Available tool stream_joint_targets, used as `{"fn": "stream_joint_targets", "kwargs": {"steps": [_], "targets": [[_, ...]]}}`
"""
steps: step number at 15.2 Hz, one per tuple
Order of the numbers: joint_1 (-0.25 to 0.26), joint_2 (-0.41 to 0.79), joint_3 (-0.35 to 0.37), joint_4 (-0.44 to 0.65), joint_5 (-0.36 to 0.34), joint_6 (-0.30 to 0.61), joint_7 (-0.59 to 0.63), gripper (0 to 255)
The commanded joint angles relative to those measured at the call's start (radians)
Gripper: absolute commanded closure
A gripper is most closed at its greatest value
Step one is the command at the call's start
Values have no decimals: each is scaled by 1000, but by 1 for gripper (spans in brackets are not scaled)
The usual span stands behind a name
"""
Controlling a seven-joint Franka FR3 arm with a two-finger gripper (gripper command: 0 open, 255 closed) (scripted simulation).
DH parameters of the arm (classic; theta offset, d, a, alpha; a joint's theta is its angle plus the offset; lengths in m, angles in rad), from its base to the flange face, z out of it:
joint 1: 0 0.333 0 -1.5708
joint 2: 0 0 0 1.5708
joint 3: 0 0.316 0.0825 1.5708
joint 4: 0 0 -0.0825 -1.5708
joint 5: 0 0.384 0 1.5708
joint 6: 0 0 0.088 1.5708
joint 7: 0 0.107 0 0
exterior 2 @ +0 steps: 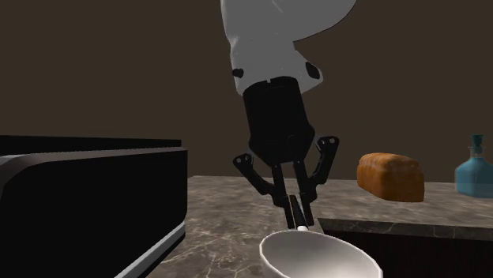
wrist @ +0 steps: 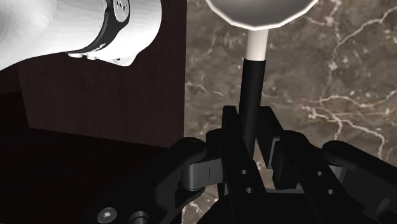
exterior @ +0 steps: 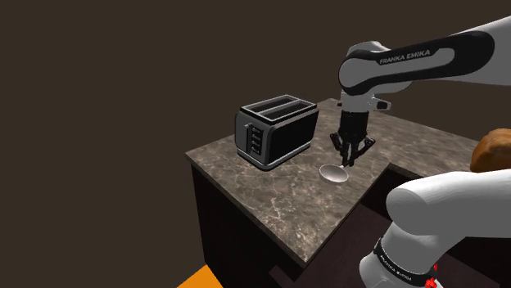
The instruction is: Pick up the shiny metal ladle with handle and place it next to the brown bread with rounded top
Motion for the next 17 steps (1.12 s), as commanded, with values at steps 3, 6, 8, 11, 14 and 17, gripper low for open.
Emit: {"fn": "stream_joint_targets", "kwargs": {"steps": [3,6,8,11,14,17], "targets": [[-1,-11,-4,51,-4,-62,2,255],[-2,-15,-7,89,-6,-104,3,255],[-2,-17,-8,115,-8,-132,4,255],[-3,-17,-11,155,-10,-172,5,255],[-4,-15,-13,196,-12,-211,6,255],[-5,-11,-15,239,-14,-250,7,255]]}}
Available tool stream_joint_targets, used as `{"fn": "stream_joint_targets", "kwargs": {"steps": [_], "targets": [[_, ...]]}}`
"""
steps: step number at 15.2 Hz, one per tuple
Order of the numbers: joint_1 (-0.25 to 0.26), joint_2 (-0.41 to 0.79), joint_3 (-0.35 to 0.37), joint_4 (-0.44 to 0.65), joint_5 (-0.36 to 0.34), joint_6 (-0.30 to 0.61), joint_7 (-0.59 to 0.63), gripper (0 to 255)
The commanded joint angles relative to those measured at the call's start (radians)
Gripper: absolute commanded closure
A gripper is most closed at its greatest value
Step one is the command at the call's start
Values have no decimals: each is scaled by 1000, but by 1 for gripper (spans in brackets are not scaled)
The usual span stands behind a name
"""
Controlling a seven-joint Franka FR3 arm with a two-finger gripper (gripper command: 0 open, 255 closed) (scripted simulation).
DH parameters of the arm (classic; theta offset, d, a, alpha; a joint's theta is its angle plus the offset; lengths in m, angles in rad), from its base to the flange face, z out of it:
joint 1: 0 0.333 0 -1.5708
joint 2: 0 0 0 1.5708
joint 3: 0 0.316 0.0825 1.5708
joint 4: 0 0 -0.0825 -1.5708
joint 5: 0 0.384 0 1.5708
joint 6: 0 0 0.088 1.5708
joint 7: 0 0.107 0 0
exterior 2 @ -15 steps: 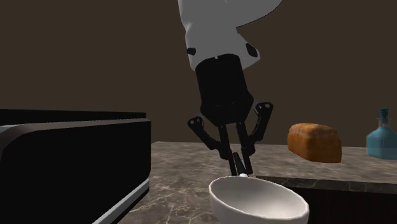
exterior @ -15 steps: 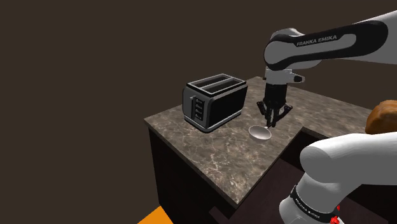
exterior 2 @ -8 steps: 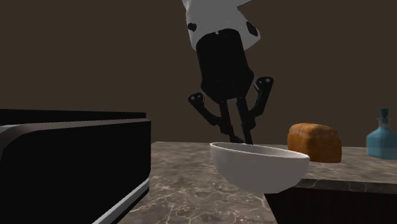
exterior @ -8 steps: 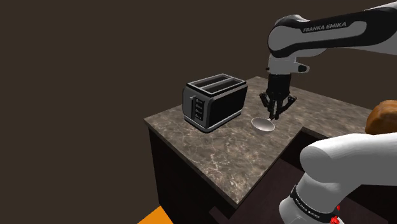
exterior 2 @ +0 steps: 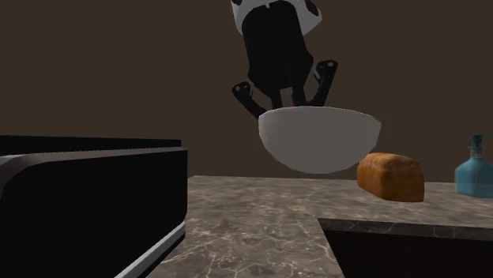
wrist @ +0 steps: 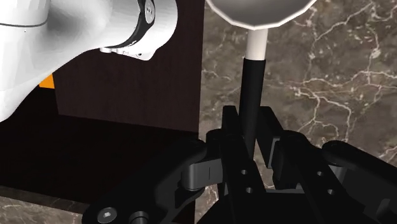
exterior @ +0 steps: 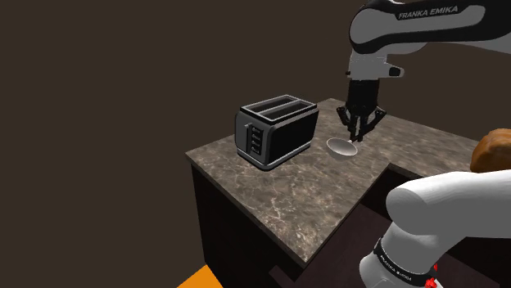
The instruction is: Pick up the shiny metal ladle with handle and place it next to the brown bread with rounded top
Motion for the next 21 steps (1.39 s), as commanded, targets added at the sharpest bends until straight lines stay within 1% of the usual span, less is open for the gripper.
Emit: {"fn": "stream_joint_targets", "kwargs": {"steps": [1,8,9,15,21], "targets": [[-1,-1,-3,26,-2,-27,-1,255],[-2,18,-7,132,-6,-114,2,255],[-2,18,-7,132,-6,-115,2,255],[-47,-67,-138,86,-135,-154,-137,255],[-92,-111,-277,78,-281,-176,-280,255]]}}
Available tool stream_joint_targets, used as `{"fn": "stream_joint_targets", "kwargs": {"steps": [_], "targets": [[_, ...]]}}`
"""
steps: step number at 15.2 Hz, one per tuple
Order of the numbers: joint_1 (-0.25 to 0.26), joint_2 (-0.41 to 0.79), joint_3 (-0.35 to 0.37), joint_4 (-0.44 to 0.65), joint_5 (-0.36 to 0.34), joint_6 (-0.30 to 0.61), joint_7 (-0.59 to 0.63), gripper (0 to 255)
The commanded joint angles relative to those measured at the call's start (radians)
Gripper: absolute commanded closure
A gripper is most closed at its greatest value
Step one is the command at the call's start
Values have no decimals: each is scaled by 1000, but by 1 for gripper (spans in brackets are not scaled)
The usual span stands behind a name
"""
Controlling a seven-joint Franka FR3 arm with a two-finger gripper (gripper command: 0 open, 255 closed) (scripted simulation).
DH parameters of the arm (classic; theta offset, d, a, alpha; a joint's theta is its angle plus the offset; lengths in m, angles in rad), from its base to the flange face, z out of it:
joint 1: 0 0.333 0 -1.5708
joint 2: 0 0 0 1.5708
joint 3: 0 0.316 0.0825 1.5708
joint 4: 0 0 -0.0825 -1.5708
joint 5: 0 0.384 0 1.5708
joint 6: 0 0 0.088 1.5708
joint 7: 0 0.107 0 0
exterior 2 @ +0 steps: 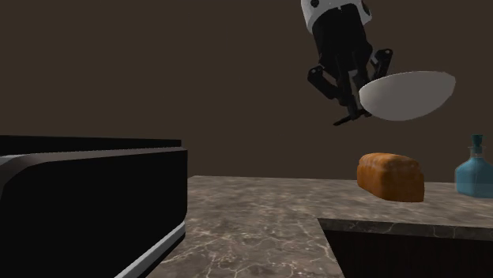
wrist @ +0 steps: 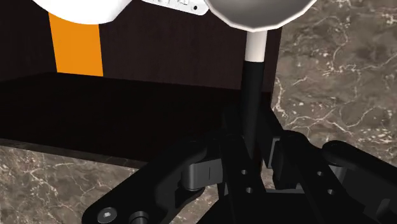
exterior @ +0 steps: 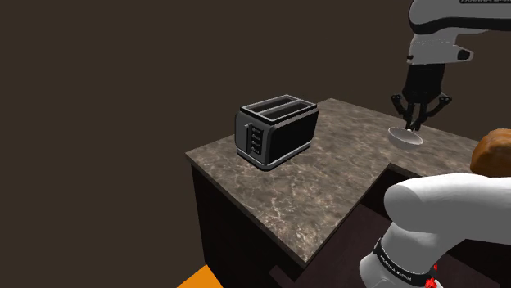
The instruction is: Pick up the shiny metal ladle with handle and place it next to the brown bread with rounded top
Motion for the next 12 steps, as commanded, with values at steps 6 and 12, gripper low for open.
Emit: {"fn": "stream_joint_targets", "kwargs": {"steps": [6,12], "targets": [[-46,-7,-168,27,-173,-1,-173,255],[-68,33,-316,95,-305,22,-319,255]]}}
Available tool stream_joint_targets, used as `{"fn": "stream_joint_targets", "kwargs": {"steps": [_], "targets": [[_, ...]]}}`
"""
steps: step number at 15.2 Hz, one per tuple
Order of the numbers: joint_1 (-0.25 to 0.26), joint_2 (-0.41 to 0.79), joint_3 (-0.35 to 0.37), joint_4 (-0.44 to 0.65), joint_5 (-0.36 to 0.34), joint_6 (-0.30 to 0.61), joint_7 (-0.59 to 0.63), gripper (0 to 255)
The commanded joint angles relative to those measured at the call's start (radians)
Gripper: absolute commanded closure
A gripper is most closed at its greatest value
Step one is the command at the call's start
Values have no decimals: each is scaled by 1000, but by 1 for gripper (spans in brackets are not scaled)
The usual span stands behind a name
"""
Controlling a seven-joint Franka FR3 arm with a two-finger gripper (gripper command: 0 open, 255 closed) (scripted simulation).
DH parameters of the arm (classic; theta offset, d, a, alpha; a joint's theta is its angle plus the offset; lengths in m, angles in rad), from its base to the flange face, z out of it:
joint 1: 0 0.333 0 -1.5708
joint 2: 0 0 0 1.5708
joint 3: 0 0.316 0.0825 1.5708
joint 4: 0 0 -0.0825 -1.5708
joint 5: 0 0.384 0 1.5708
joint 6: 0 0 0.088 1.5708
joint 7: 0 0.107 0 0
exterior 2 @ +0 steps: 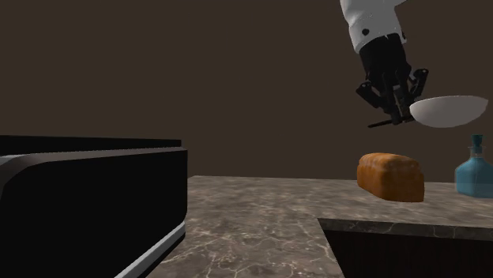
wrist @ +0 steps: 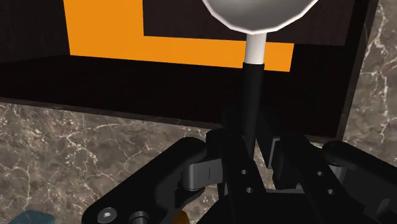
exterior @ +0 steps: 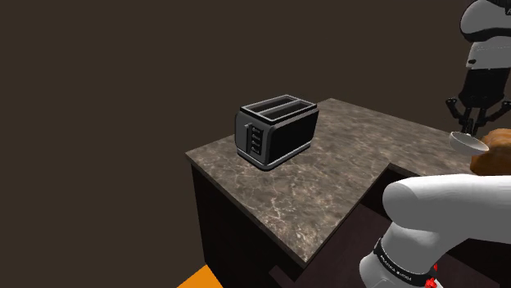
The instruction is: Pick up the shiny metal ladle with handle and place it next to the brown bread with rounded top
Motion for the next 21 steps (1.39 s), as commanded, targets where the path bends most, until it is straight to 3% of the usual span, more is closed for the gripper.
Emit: {"fn": "stream_joint_targets", "kwargs": {"steps": [1,7,13,18,21], "targets": [[-5,17,-52,26,-44,10,-51,255],[5,100,-210,136,-142,55,-197,255],[56,216,-393,282,-198,113,-345,255],[150,338,-595,432,-200,171,-480,255],[255,423,-768,536,-175,208,-569,255]]}}
